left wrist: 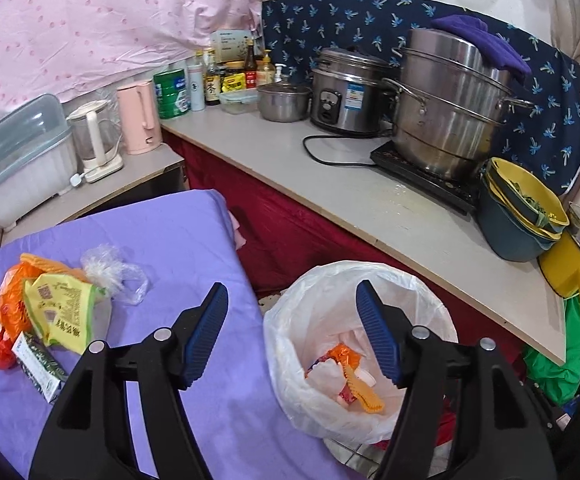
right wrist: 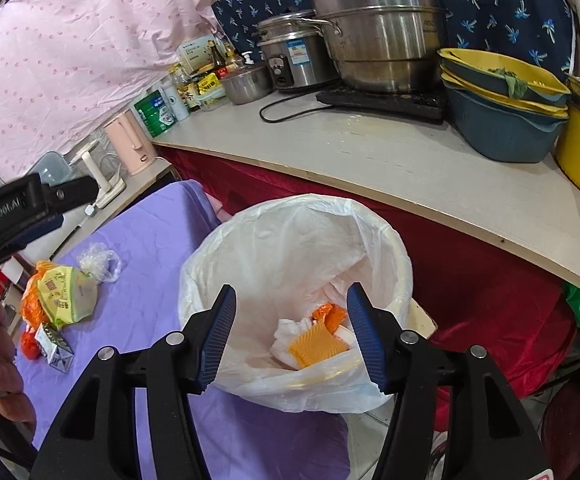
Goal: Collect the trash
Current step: 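Move both tools back over the remaining trash pile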
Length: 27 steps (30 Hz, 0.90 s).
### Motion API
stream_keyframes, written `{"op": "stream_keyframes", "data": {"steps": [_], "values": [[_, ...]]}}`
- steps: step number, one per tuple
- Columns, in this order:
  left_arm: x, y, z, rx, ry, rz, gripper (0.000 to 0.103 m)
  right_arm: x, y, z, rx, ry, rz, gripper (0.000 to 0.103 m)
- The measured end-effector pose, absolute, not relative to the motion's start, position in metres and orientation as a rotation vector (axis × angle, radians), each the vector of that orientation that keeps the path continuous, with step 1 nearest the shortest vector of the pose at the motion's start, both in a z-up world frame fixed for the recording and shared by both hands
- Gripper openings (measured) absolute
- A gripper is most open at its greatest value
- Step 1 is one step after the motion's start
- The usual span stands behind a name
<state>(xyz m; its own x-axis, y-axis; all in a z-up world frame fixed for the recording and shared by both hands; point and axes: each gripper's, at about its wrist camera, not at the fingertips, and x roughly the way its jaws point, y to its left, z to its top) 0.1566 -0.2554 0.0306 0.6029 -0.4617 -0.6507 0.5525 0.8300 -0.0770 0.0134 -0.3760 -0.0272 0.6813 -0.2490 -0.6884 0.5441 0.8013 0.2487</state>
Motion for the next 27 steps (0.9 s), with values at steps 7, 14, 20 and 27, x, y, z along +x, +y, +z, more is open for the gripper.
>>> {"op": "stream_keyframes", "data": {"steps": [7,14,20,27], "values": [[0.158,-0.212,0.034,0.146,0.696,-0.480,0.068,0.019,-0.346,-0.008,0.430,0.652,-0.414,0.062],[0.159,-0.157,0.031,0.124,0.707,-0.379,0.076,0.031,-0.306,0.002,0.394,0.651,-0.347,0.064],[0.165,-0.101,0.021,0.087,0.735,-0.282,0.081,0.050,-0.266,-0.001,0.350,0.683,-0.276,0.064],[0.181,-0.029,0.002,0.034,0.810,-0.159,0.085,0.076,-0.217,-0.010,0.313,0.723,-0.191,0.064]]}}
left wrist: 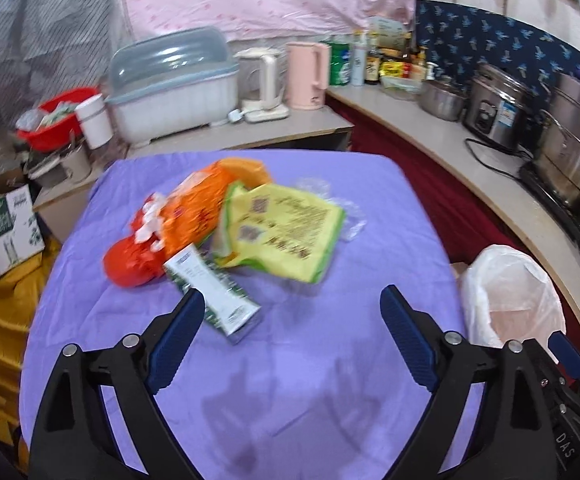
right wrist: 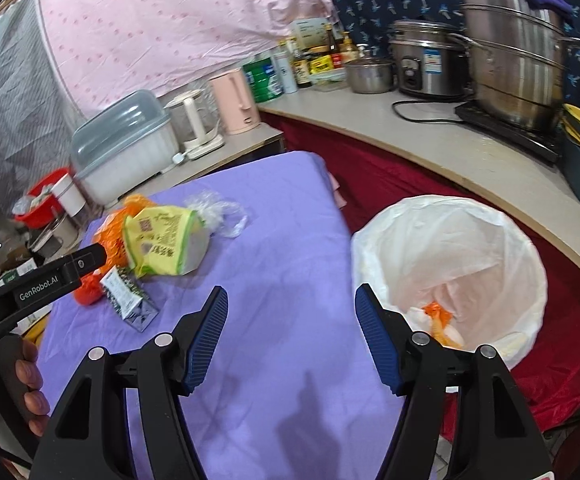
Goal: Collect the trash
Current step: 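Move both tools back over the remaining trash pile, then grasp the yellow-green snack bag with the right tool while the left tool approaches the green milk carton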
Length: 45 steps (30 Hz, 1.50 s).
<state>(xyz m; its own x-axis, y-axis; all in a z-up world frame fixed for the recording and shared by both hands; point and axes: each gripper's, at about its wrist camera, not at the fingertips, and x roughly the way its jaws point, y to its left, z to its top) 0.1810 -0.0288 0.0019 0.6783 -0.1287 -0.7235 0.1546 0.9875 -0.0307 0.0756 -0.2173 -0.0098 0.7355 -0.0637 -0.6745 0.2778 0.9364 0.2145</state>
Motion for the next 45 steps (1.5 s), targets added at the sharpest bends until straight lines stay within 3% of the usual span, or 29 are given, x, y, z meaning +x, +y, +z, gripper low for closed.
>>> {"op": "stream_keyframes", "data": {"steps": [17,38,40,43,45], "values": [[0.214,0.079,-0.048,-0.091,0.917,0.013,0.085,0.167,-0.139,-0.050,0.284,0.803,-0.023,0.064],[0.259,0.086,-0.083,-0.134,0.972,-0.021,0.088,0.280,-0.124,-0.104,0.346,0.864,0.083,0.064],[0.261,0.085,-0.086,-0.133,0.975,-0.027,0.088,0.282,-0.121,-0.106,0.342,0.866,0.094,0.060],[0.263,0.081,-0.089,-0.131,0.980,-0.033,0.088,0.284,-0.119,-0.109,0.343,0.880,0.124,0.029],[0.265,0.079,-0.090,-0.129,0.981,-0.035,0.088,0.284,-0.118,-0.110,0.342,0.885,0.131,0.016]]}}
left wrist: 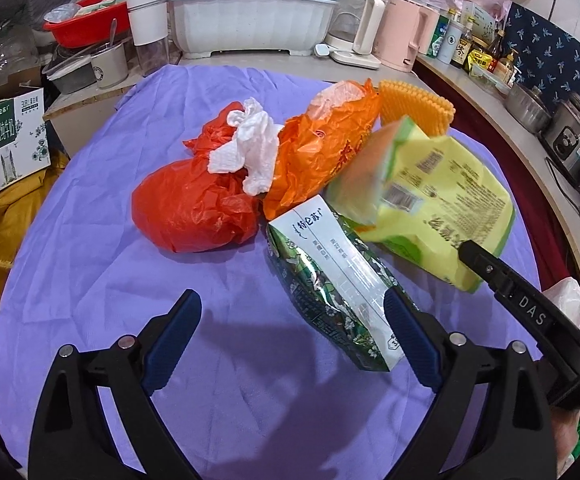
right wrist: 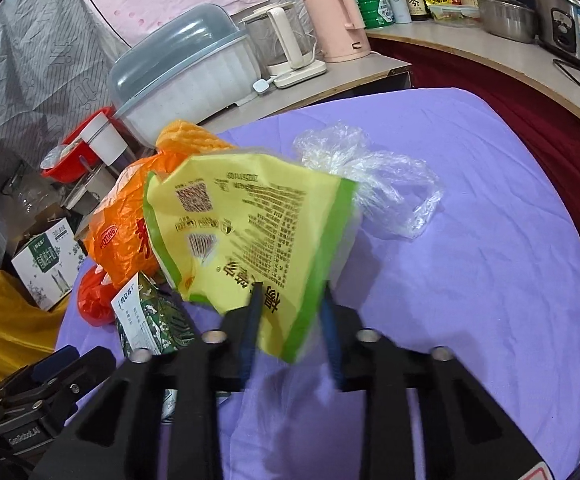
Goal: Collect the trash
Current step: 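Grasp the yellow-green snack bag with the right tool while the left tool approaches the green milk carton, then lift the green milk carton with the left tool while the right tool carries the snack bag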
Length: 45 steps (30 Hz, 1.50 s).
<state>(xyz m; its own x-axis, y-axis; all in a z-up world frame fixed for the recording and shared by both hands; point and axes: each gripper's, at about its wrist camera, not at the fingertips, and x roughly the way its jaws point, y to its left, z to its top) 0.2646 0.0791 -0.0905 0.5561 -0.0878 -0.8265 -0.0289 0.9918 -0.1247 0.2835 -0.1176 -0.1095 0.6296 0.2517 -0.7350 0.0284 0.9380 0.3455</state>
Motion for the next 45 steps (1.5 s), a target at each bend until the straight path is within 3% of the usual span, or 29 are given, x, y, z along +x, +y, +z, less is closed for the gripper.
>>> {"op": "stream_keyframes", "data": {"steps": [1,3,20,23,30,37,40,45], "values": [[0.265,0.078,-0.091,-0.129,0.982,-0.037,0.088,0.282,-0.117,-0.109,0.341,0.886,0.134,0.009],[0.265,0.075,-0.092,-0.128,0.982,-0.039,0.088,0.277,-0.119,-0.107,0.340,0.874,0.129,0.005],[0.292,0.028,-0.119,-0.093,1.052,0.020,0.090,0.222,-0.192,-0.064,0.407,0.725,-0.037,0.004],[0.295,0.025,-0.127,-0.090,1.082,0.020,0.080,0.215,-0.199,-0.062,0.414,0.719,-0.045,0.004],[0.284,0.020,-0.119,-0.066,1.072,0.002,0.070,0.201,-0.209,-0.057,0.429,0.710,-0.056,0.004],[0.252,0.001,-0.096,-0.020,1.032,-0.071,0.067,0.174,-0.226,-0.046,0.450,0.688,-0.107,0.004],[0.236,-0.012,-0.083,0.003,1.012,-0.107,0.053,0.159,-0.240,-0.041,0.467,0.673,-0.135,0.004],[0.213,-0.041,-0.071,0.032,1.007,-0.185,0.050,0.131,-0.264,-0.034,0.502,0.642,-0.183,0.004]]}}
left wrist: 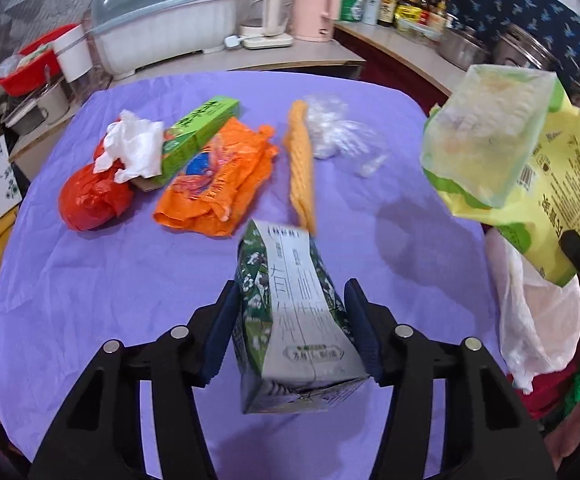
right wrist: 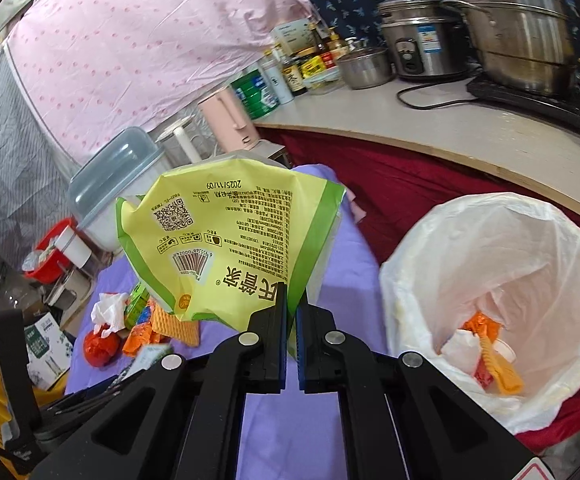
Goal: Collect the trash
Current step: 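Lift the green milk carton with the left tool while the right tool carries the snack bag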
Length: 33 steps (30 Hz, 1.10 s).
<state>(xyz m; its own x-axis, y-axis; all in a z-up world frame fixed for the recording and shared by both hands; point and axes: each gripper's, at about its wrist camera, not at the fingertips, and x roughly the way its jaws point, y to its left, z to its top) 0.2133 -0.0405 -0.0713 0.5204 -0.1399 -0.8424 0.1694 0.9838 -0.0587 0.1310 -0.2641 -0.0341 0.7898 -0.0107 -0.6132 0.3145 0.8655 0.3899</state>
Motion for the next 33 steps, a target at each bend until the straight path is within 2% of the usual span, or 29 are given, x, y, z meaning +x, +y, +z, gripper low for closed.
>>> {"op": "stream_keyframes", "data": {"steps": [7,8,9,10,20,23,25,26,27,30,33], "values": [[0.180,-0.080,-0.058,0.088,0.980,-0.272,0.047,0.094,-0.292,-0.028,0.523,0.610,-0.235,0.004],[0.176,-0.086,-0.057,0.100,0.971,-0.279,0.022,0.091,-0.295,-0.028,0.528,0.607,-0.241,0.004],[0.173,-0.093,-0.057,0.115,0.989,-0.299,0.009,0.085,-0.301,-0.027,0.535,0.602,-0.250,0.004],[0.172,-0.095,-0.057,0.108,1.009,-0.321,0.002,0.082,-0.304,-0.027,0.537,0.598,-0.257,0.004],[0.152,-0.122,-0.059,0.158,1.010,-0.356,0.002,0.044,-0.339,-0.032,0.578,0.586,-0.320,0.004],[0.150,-0.114,-0.059,0.150,1.004,-0.359,0.005,0.037,-0.343,-0.036,0.586,0.592,-0.328,0.004],[0.147,-0.104,-0.062,0.152,1.004,-0.358,0.025,0.033,-0.345,-0.038,0.589,0.596,-0.330,0.004],[0.145,-0.100,-0.064,0.154,1.000,-0.357,0.048,0.031,-0.345,-0.040,0.591,0.600,-0.331,0.004],[0.141,-0.092,-0.067,0.160,0.984,-0.348,0.064,0.029,-0.346,-0.041,0.594,0.602,-0.332,0.004],[0.135,-0.077,-0.074,0.175,0.967,-0.329,0.074,0.025,-0.346,-0.045,0.596,0.608,-0.333,0.004],[0.135,-0.067,-0.086,0.197,0.968,-0.320,0.076,0.025,-0.346,-0.048,0.604,0.615,-0.334,0.004]]}}
